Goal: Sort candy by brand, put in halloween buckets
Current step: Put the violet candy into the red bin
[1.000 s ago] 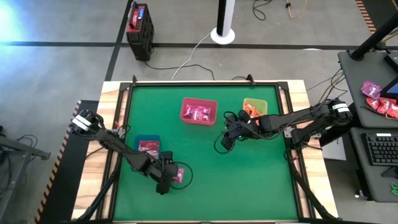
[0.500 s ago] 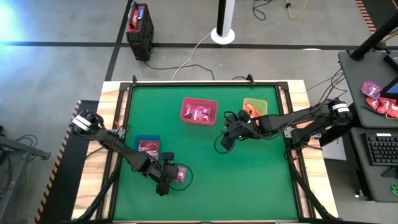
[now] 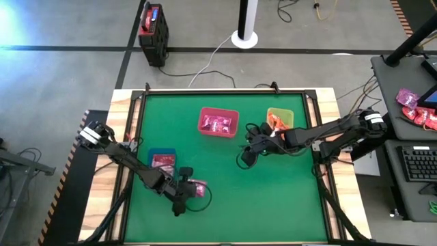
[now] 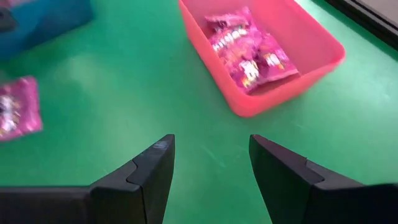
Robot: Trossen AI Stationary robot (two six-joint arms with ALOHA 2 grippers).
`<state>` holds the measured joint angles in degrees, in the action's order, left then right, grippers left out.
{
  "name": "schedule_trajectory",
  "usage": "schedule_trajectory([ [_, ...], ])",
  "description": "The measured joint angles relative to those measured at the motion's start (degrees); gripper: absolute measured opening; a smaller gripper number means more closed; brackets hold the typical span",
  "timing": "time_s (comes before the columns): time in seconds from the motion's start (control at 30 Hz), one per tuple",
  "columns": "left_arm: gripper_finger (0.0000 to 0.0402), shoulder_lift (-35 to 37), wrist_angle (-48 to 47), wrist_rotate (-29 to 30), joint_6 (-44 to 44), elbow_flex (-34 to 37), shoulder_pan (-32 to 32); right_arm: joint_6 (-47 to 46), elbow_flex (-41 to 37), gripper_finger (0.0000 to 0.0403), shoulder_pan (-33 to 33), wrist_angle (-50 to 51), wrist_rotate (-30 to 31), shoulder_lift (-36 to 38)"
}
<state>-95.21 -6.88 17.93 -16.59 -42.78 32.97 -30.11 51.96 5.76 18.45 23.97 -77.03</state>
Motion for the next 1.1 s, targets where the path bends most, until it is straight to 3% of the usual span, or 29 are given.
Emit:
schedule_trajectory([
  [0.1,0.0001,1.5,0.5,2.4,2.6,0.0,0.0,0.1,-1.5,0.0201,0.0,-7.0,-0.7,0.0],
  [0.37,0.0001,6.0,1.3,5.6,7.4,0.7,0.0,4.6,-6.0,0.0201,3.0,-29.6,-10.5,-5.5],
  [0.5,0.0001,7.9,2.3,8.2,9.8,1.8,0.3,9.3,-4.6,0.0201,7.4,-33.9,-10.9,-11.7],
  [0.63,0.0000,9.9,13.1,12.7,13.3,5.5,0.1,14.8,0.3,0.0201,11.4,-37.7,-8.7,-19.3],
  [0.8,0.0000,12.8,36.3,12.5,15.0,13.6,0.1,20.2,10.4,0.0201,14.6,-32.6,-2.6,-26.6],
  [1.1,0.0000,16.5,38.7,11.5,11.1,15.5,2.4,16.9,27.6,0.0201,17.1,-10.4,1.6,-30.4],
])
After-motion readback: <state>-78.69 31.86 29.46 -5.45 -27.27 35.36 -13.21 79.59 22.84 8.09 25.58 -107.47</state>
